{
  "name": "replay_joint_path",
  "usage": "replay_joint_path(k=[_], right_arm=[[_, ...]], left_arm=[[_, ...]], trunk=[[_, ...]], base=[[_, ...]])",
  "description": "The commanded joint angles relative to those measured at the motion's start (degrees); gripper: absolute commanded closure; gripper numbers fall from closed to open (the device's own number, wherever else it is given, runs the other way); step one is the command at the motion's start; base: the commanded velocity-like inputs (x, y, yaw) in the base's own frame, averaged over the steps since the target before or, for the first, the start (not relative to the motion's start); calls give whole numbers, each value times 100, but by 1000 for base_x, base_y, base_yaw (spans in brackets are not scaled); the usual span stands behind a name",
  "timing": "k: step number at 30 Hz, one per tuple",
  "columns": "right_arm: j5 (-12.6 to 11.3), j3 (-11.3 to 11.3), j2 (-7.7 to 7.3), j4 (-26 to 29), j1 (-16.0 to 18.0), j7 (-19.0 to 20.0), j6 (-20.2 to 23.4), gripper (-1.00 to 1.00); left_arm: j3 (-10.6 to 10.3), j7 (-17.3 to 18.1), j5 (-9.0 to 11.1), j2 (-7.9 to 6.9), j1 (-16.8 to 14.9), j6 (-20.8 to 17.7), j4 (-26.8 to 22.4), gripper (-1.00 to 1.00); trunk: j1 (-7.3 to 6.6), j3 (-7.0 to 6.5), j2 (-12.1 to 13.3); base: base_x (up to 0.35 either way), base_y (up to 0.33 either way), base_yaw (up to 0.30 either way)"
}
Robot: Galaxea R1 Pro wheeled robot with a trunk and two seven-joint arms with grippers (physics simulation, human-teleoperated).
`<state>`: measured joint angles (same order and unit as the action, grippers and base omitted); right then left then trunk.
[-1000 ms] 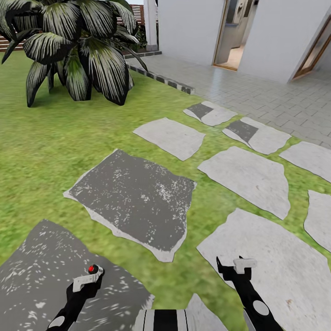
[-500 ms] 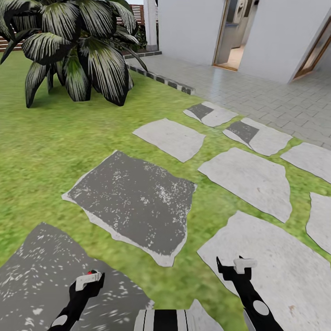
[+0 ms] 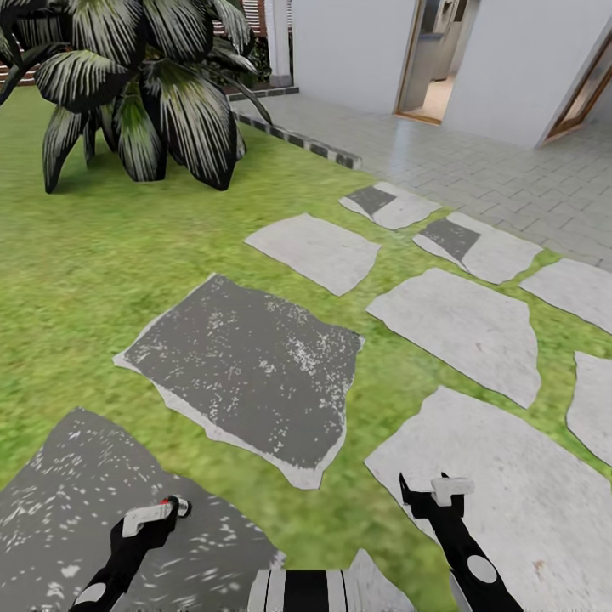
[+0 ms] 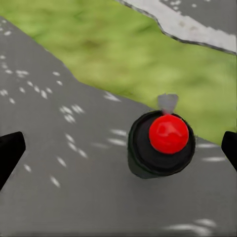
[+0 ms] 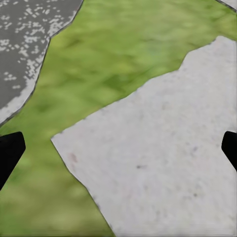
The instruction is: Pick up the pesticide atomizer in the garden and spray insectifuge to fully cover both potted plants in the garden.
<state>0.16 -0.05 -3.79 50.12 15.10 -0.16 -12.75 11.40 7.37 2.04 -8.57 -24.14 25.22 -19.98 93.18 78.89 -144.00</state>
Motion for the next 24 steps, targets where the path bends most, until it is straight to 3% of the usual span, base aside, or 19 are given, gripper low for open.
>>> replay_joint_path(k=[1,7,24], right_arm=[[2,-2,0,-2,2,-2,-17,-100],[1,-12,1,-6,2,-2,-17,-100],[12,-20,-16,-37,2,-2,-17,-100]], left_arm=[[38,62,19,-13,-3,21,6,-100],[38,71,2,-37,-3,180,11,-100],[-21,69,-4,-36,-3,211,9,-100]], trunk=[[1,31,-3],[14,187,-9],[14,204,-9]], base=[[0,0,0],[0,0,0],[0,0,0]])
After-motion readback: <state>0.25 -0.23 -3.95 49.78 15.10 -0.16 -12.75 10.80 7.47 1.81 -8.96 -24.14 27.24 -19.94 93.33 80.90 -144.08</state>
